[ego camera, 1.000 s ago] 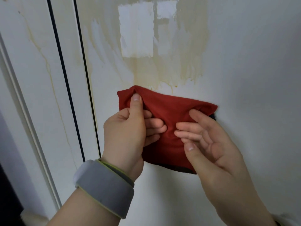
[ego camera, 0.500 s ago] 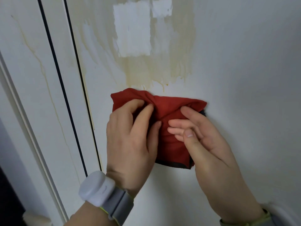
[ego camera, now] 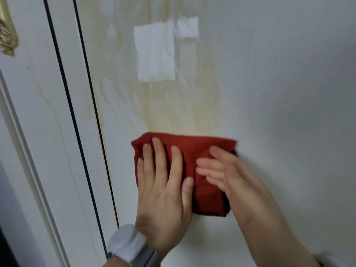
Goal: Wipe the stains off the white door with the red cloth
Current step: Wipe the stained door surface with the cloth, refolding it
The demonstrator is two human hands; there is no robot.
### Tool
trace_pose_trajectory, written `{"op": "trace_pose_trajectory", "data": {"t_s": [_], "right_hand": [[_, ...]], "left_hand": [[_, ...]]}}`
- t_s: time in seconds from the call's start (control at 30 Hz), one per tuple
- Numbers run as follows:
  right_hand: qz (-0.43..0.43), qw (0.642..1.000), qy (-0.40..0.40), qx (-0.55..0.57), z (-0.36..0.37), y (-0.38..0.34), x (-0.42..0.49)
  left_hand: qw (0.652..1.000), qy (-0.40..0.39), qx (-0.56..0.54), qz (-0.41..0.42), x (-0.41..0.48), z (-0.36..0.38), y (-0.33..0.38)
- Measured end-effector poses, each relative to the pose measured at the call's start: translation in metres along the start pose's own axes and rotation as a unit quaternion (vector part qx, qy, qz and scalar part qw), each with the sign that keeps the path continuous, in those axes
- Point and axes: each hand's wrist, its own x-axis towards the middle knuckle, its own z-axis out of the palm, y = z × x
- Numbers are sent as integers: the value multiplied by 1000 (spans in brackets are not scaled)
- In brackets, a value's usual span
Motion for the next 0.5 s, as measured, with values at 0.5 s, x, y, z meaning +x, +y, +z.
{"op": "trace_pose_trajectory", "data": {"t_s": [0.5], "right_hand": [[-80,993,-51,65,-14,-72,16]], "left_hand": [[998,25,-4,59,98,-47,1]]}}
